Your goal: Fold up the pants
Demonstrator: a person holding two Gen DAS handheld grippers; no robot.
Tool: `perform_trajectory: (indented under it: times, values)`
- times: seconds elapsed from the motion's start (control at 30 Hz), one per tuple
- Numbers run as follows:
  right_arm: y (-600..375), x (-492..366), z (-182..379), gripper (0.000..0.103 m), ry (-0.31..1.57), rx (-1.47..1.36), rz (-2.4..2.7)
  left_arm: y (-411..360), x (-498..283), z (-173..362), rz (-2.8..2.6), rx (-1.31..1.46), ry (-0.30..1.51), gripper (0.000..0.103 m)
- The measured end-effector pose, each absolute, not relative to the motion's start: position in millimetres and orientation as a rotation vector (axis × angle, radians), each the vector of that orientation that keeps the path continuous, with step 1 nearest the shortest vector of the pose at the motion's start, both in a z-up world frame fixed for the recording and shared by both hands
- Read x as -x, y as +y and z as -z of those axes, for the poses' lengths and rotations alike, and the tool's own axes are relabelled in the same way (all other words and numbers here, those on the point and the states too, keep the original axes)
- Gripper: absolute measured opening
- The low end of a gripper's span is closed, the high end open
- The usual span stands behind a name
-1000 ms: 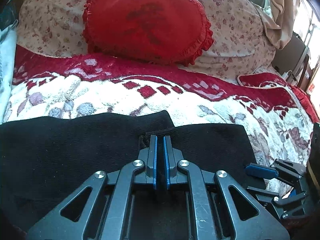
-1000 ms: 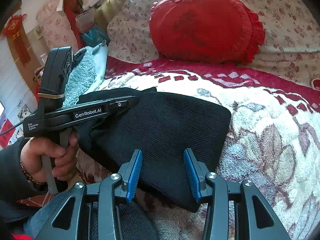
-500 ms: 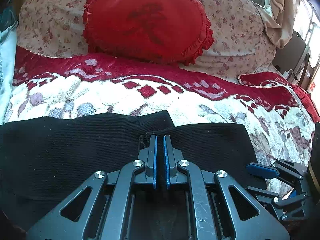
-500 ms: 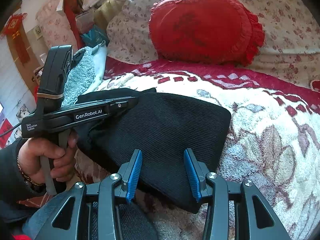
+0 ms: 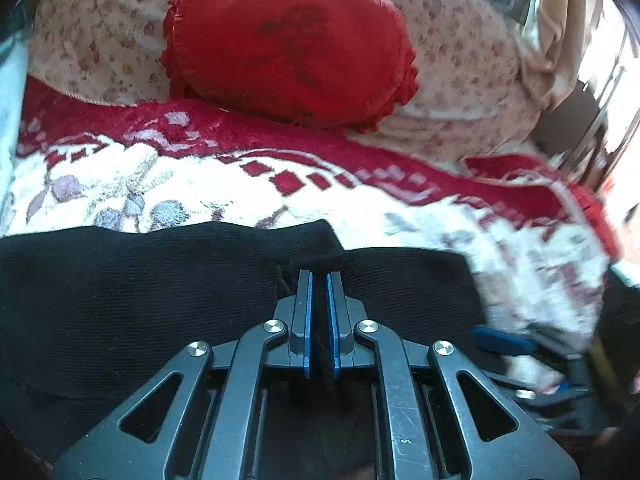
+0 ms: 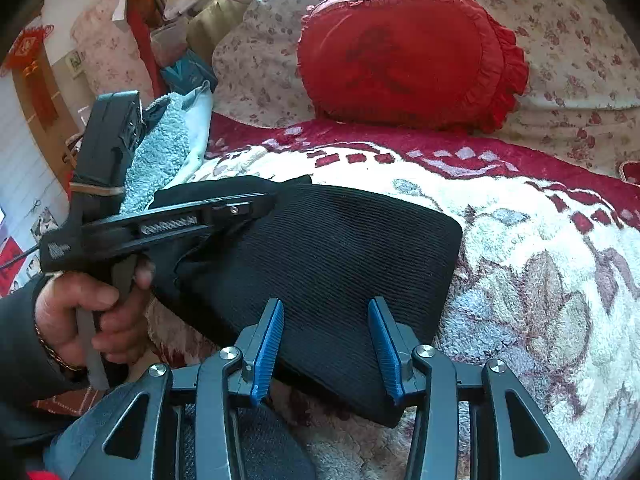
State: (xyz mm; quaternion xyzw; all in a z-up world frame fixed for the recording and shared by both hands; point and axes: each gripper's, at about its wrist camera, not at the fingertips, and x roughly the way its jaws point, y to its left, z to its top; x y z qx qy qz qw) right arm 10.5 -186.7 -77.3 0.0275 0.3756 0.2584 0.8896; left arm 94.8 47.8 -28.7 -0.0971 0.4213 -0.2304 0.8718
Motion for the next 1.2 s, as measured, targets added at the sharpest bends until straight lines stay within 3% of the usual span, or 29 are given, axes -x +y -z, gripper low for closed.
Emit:
perform_trajectory:
  times: [0.03, 0.13, 0.17, 0.47, 0.9, 1.0, 1.07, 1.2]
  values:
    - [-187, -11, 77, 0.044, 0.78, -0.055, -0.536, 56, -91, 23, 0.497, 0.242, 0.867, 0.017]
    - [-187, -11, 77, 0.044, 0.779, -0.051, -0.535, 98, -67, 7, 0.513, 0.393, 0.808, 0.067]
    - [-187, -12, 77, 0.044, 0.778, -0.05, -0.534, 117, -57, 5, 0.486, 0.441, 0.79, 0.07]
    - [-186, -11, 78, 0.046, 0.775, -0.04, -0.53, 272, 17, 49, 0.301, 0.938, 0.741, 0.07]
    - [-185, -11, 78, 0.047, 0.773, -0.036, -0.528, 310, -5, 102, 0.211, 1.255, 0.756, 0.069]
    - [-185, -12, 78, 0.047, 0.771, -0.034, -0.527, 311, -2, 100, 0.182, 1.232, 0.776, 0.047]
    - [-184, -10, 78, 0.047, 0.77, -0.032, -0.525, 308, -3, 97, 0.11, 1.159, 0.827, 0.016]
    - [-183, -11, 78, 0.047, 0.768, -0.028, -0.523, 295, -1, 85, 0.007, 0.977, 0.864, 0.013]
